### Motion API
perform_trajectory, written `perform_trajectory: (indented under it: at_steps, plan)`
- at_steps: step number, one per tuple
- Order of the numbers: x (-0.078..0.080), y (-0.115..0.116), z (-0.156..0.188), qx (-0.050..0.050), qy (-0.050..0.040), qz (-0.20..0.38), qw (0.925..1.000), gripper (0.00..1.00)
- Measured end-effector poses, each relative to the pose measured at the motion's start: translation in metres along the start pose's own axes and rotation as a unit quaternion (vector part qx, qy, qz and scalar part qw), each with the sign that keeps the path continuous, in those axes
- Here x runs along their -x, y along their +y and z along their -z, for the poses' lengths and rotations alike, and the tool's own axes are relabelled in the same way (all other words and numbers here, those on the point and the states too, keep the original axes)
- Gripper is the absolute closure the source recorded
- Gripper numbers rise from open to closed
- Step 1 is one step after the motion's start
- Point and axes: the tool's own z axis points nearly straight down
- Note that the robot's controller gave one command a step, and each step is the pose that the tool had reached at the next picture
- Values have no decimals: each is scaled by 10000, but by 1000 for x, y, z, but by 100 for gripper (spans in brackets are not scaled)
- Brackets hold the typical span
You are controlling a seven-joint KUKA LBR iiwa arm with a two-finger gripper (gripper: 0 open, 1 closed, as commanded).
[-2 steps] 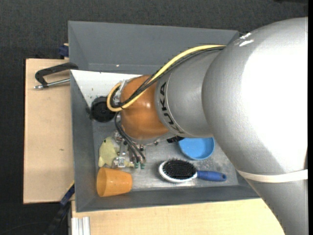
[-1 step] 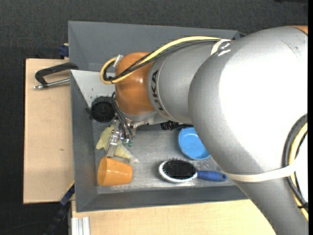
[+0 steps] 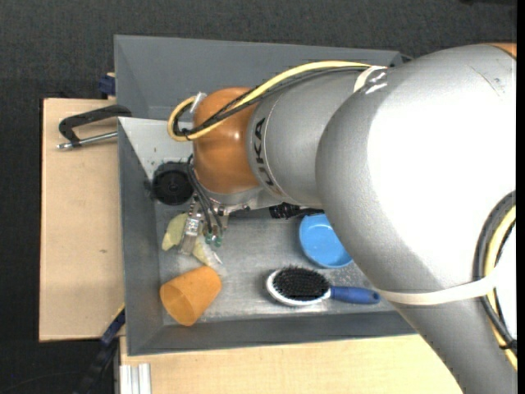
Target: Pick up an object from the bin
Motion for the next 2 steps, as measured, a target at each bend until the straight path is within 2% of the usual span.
perform_trajectory:
  at_steps: [1,2]
  plan:
    - [2,2,36,14,-18,8,10000,100]
    - [4,5,109,27,-36,16,10000,100]
